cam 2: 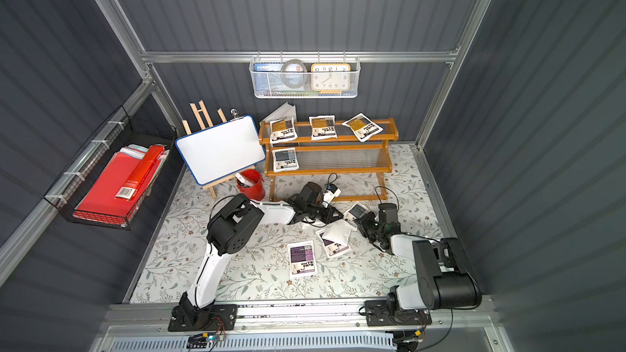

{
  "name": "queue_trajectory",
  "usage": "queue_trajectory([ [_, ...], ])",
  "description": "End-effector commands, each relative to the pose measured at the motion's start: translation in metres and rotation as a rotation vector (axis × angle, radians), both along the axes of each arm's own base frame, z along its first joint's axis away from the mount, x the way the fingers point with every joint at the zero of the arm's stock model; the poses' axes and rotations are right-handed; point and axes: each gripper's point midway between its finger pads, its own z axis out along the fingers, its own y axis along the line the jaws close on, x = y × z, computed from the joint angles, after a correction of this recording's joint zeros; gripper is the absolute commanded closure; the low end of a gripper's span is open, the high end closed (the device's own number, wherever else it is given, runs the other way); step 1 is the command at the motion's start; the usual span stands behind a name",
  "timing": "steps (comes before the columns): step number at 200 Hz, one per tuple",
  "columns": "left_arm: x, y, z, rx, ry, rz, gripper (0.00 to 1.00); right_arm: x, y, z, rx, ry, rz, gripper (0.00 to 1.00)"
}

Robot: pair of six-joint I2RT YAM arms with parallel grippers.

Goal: Place the bagged coffee beans on the shelf by color
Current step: Pick up the bagged coffee beans at the center of the board.

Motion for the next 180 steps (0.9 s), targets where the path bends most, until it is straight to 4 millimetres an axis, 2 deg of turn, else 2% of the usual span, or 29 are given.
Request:
queue_trajectory([
  [1,-0.007,0.011,0.011,0.015,0.015,0.025,0.83,0.002,-0.002,0.009,-0.026,-0.042,0.001,1.00],
  [16,0.000,0.020,0.027,-0.001,0.000,0.069,0.71,-0.002,-0.003,0.011,-0.049,-0.042,0.013,1.00],
  [25,0.007,0.024,0.043,-0.038,-0.004,0.089,0.62,-0.006,-0.004,0.011,-0.065,-0.039,0.030,1.00],
  [27,0.004,0.030,0.037,-0.029,0.014,0.095,0.61,-0.006,-0.003,0.013,-0.067,-0.041,0.035,1.00],
  [33,0.006,0.037,0.042,-0.043,0.026,0.110,0.57,-0.009,-0.003,0.014,-0.076,-0.042,0.047,1.00],
  [52,0.018,0.059,0.076,-0.145,0.037,0.146,0.48,-0.018,0.000,0.021,-0.094,-0.056,0.105,1.00],
  [61,0.021,0.070,0.094,-0.195,0.036,0.153,0.48,-0.022,0.003,0.023,-0.099,-0.061,0.143,1.00],
  [64,0.023,0.073,0.102,-0.214,0.028,0.152,0.47,-0.022,0.005,0.032,-0.096,-0.092,0.157,1.00],
  [72,0.024,0.081,0.117,-0.241,0.012,0.151,0.47,-0.025,0.008,0.040,-0.095,-0.113,0.191,1.00],
  [87,0.024,0.086,0.136,-0.232,-0.033,0.131,0.46,-0.030,0.015,0.057,-0.102,-0.158,0.261,1.00],
  [107,0.019,0.090,0.158,-0.236,-0.081,0.100,0.40,-0.030,0.026,0.091,-0.108,-0.274,0.345,1.00],
  [110,0.019,0.091,0.161,-0.240,-0.085,0.102,0.39,-0.034,0.026,0.091,-0.106,-0.262,0.353,1.00],
  [144,0.013,0.108,0.181,-0.315,-0.068,0.099,0.38,-0.031,0.038,0.131,-0.084,-0.390,0.423,1.00],
  [180,0.012,0.124,0.190,-0.372,-0.066,0.136,0.37,-0.024,0.052,0.151,-0.066,-0.433,0.486,1.00],
])
